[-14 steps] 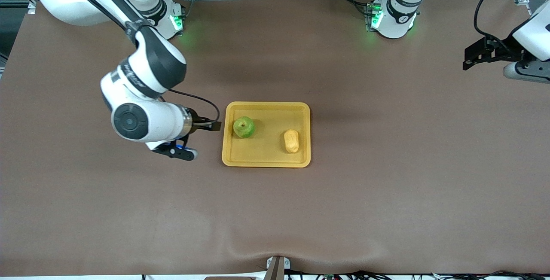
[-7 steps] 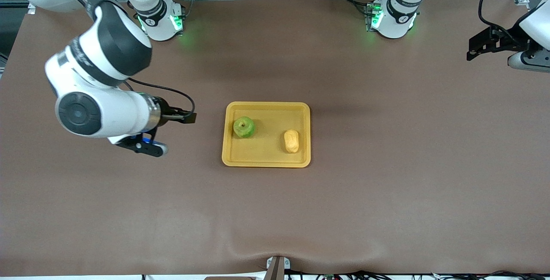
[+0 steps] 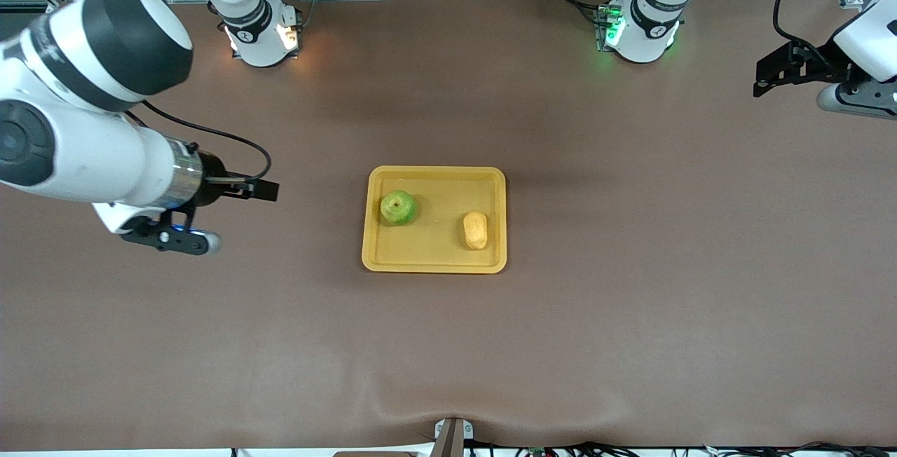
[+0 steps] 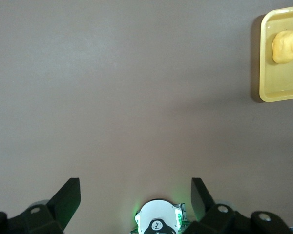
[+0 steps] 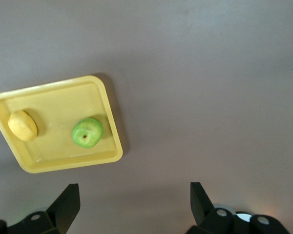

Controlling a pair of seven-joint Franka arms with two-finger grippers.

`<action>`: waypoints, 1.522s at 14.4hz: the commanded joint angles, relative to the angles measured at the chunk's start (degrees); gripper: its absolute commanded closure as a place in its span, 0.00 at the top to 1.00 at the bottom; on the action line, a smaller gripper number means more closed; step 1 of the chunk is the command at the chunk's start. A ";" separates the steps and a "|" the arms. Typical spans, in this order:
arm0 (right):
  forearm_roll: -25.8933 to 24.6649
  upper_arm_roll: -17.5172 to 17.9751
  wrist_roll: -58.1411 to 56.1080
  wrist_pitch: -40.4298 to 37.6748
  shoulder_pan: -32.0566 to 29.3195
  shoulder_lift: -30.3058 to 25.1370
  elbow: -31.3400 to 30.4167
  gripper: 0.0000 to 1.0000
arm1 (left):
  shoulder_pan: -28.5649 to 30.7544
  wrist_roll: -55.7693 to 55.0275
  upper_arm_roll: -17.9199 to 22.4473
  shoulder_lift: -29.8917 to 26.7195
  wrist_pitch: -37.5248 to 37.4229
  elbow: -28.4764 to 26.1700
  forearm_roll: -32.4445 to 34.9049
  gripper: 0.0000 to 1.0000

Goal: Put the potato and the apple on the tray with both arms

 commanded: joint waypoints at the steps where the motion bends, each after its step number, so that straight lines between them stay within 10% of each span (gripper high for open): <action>1: -0.81 -3.78 -0.92 -1.12 1.23 -3.86 0.28 1.00 | 0.15 0.34 -0.11 -0.61 -0.44 -0.28 -0.56 1.00; 10: 0.24 -22.84 -20.33 -9.38 5.10 -12.13 0.11 1.00 | 0.33 -0.62 0.50 -0.52 -0.18 -0.37 -1.08 1.00; 16: 10.26 -39.28 -35.44 -8.51 6.68 -14.94 -1.21 1.00 | 0.33 -2.22 0.24 -0.52 4.22 -1.78 0.75 1.00; 22: 10.17 -40.53 -36.61 5.80 6.94 -29.33 -24.20 1.00 | 0.33 1.03 0.59 -0.43 3.25 -1.69 2.07 1.00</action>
